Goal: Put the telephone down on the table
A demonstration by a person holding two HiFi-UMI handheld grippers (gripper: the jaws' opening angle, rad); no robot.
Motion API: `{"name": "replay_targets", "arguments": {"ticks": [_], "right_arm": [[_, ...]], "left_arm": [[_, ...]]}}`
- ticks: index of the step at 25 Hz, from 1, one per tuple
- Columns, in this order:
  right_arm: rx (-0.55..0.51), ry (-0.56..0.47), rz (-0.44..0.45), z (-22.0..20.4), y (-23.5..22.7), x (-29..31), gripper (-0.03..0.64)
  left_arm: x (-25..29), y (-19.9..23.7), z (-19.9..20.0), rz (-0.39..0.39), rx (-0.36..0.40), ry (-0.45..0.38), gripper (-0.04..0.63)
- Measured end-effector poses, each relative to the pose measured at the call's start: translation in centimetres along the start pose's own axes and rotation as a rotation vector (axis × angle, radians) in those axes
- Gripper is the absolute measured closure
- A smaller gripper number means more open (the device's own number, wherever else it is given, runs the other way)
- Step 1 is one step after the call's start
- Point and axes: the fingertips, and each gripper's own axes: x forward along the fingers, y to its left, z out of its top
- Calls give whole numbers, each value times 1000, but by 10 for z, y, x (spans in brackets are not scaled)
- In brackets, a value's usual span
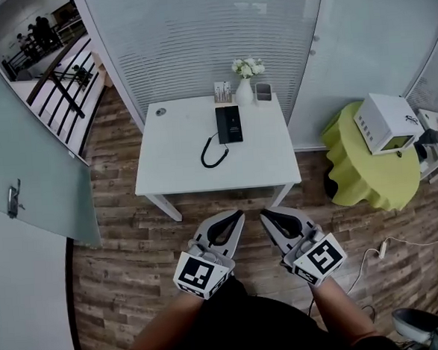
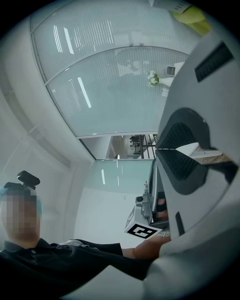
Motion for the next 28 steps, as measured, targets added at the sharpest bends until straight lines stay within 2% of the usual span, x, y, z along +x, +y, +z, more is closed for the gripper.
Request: {"name": "replay_targets", "arguments": {"ticks": [8, 15, 23, 28], "right_arm": [[35, 29, -35, -10, -29, 61, 594], [35, 45, -52, -13, -45, 91, 594], [33, 50, -32, -18, -82, 117, 594], [32, 55, 12, -23, -118, 139, 594]], "left_arm": [[20, 63, -8, -45, -24, 22, 586], [35, 94, -12, -66, -37, 29, 586], [67, 125, -14, -47, -30, 31, 586], [98, 151, -15, -5, -21, 46, 586]]}}
